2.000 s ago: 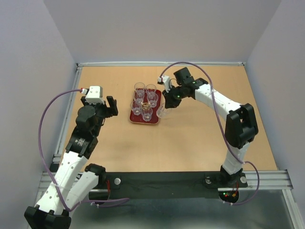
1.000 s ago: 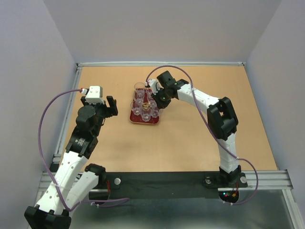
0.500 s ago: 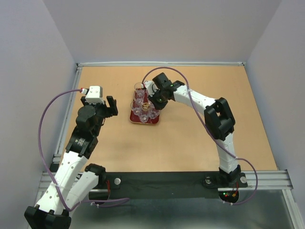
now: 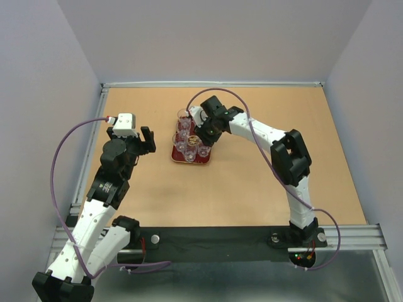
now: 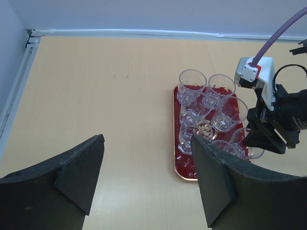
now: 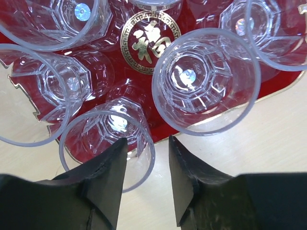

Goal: Place the glasses into the tray

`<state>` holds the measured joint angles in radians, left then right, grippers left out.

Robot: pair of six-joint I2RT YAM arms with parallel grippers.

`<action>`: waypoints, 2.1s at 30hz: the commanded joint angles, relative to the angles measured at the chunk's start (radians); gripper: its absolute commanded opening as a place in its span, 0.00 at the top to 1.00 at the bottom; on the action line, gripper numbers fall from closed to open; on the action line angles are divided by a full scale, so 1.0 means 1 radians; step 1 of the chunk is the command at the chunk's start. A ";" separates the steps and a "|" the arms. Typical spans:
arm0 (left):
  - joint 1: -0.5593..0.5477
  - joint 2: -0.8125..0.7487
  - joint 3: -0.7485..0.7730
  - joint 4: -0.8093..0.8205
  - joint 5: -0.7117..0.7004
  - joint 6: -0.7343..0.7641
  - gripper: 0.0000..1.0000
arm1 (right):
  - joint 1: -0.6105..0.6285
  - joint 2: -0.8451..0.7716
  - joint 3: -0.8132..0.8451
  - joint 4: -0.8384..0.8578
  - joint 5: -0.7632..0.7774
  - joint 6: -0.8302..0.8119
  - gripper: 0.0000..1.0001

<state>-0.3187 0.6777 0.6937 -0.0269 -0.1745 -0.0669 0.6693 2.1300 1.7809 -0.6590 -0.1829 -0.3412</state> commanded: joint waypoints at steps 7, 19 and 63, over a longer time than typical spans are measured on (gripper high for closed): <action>0.001 -0.010 -0.010 0.044 -0.020 0.013 0.16 | 0.007 -0.220 -0.026 0.019 0.111 -0.065 0.51; 0.001 -0.020 -0.013 0.044 -0.049 0.018 0.16 | -0.143 -0.508 -0.216 0.055 0.096 -0.087 0.39; 0.000 -0.162 -0.051 0.056 -0.066 0.030 0.15 | -0.807 -1.516 -1.249 0.743 0.640 0.487 0.00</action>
<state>-0.3187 0.5388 0.6483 -0.0265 -0.2478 -0.0357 -0.1219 0.6178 0.5404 0.0250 0.4385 0.1352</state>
